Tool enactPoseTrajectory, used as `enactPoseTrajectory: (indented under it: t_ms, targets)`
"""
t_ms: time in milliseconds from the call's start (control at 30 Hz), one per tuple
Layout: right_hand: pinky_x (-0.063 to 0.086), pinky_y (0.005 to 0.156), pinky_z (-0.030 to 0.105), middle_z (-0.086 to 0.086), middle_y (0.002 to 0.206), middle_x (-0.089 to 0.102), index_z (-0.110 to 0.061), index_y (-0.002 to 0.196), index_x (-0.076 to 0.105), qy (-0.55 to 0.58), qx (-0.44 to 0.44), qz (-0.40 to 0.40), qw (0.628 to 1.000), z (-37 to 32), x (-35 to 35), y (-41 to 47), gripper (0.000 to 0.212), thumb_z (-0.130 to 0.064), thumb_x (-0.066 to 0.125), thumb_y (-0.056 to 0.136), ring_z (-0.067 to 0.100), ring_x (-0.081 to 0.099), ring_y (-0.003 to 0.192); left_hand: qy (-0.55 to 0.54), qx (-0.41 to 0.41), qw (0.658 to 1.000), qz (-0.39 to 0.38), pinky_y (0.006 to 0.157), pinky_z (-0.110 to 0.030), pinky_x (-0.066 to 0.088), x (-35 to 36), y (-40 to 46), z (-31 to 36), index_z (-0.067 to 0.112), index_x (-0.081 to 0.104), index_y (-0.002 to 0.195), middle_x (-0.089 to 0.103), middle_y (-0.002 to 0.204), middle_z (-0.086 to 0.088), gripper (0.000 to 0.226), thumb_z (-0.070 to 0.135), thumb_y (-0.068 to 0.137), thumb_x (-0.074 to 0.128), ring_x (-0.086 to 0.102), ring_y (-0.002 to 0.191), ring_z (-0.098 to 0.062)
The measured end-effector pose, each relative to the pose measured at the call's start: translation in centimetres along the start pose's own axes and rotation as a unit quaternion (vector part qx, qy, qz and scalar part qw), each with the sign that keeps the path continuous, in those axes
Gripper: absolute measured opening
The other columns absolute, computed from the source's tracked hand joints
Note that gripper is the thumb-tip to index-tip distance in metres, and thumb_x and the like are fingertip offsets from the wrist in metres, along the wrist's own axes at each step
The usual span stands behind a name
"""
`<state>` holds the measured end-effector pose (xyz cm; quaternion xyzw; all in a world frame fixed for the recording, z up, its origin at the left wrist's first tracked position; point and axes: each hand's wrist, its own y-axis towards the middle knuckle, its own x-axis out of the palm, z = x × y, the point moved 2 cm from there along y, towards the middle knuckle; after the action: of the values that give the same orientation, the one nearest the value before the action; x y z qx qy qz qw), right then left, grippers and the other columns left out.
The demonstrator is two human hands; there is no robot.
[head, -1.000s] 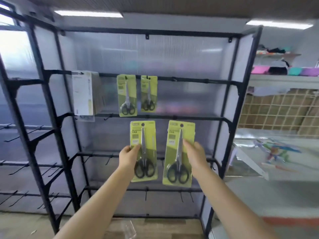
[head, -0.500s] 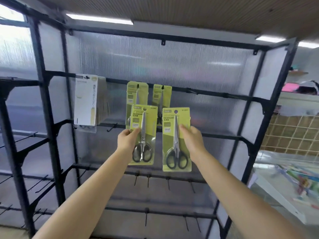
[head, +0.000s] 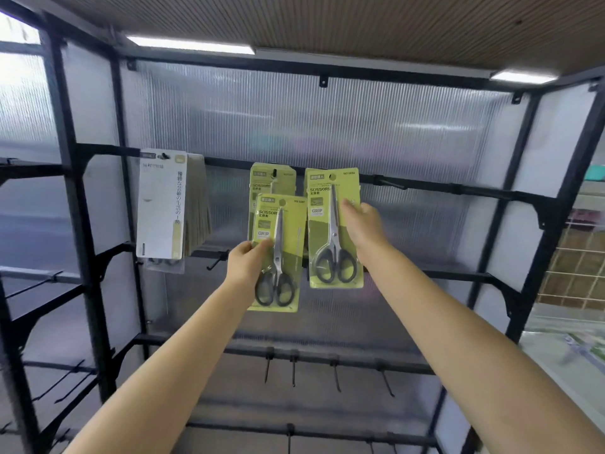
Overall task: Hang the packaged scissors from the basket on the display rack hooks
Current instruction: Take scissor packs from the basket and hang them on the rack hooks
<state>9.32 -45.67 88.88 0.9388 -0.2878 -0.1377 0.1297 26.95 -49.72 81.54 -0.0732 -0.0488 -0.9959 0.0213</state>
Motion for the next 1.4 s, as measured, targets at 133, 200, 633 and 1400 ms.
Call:
enactPoseTrajectory:
  t_ms: [133, 200, 633, 1400]
  targets:
    - [0.044, 0.081, 0.036, 0.01, 0.096, 0.058, 0.0, 0.112, 0.056, -0.005, -0.006, 0.008, 1.0, 0.4, 0.6, 1.6, 0.039, -0.034, 0.044, 0.097, 0.021, 0.053, 0.086, -0.008, -0.005, 1.0, -0.005, 0.058, -0.029, 0.042, 0.0, 1.3, -0.7, 0.013, 0.051, 0.084, 0.049, 0.072, -0.005, 0.022, 0.032, 0.088, 0.064, 0.043, 0.059, -0.017]
    - [0.045, 0.085, 0.038, 0.011, 0.101, 0.06, -0.002, 0.112, 0.057, -0.006, 0.0, 0.009, 1.0, 0.8, 1.0, 2.3, 0.038, -0.034, 0.044, 0.097, 0.019, 0.051, 0.085, -0.006, -0.003, 1.0, -0.006, 0.061, -0.031, 0.043, 0.1, 1.9, -0.7, 0.013, 0.051, 0.083, 0.049, 0.072, -0.005, 0.024, 0.032, 0.087, 0.064, 0.044, 0.061, -0.018]
    - [0.03, 0.069, 0.028, 0.008, 0.095, 0.052, 0.003, 0.111, 0.054, -0.161, -0.048, 0.03, 0.985, 2.5, 2.7, 6.6, 0.041, -0.032, 0.036, 0.101, 0.025, 0.052, 0.093, -0.006, 0.007, 0.999, -0.031, 0.067, -0.033, 0.036, 1.5, 4.6, -1.4, 0.015, 0.048, 0.082, 0.044, 0.082, -0.008, 0.025, 0.033, 0.087, 0.064, 0.037, 0.075, -0.021]
    - [0.05, 0.081, 0.036, 0.013, 0.098, 0.065, 0.001, 0.105, 0.058, -0.115, -0.191, -0.014, 0.975, 0.8, 0.9, 5.9, 0.038, -0.033, 0.041, 0.1, 0.026, 0.061, 0.087, 0.032, 0.028, 0.997, -0.061, 0.068, -0.034, 0.039, 2.4, 5.2, -1.0, 0.013, 0.05, 0.082, 0.046, 0.081, -0.008, 0.025, 0.034, 0.087, 0.064, 0.041, 0.075, -0.022]
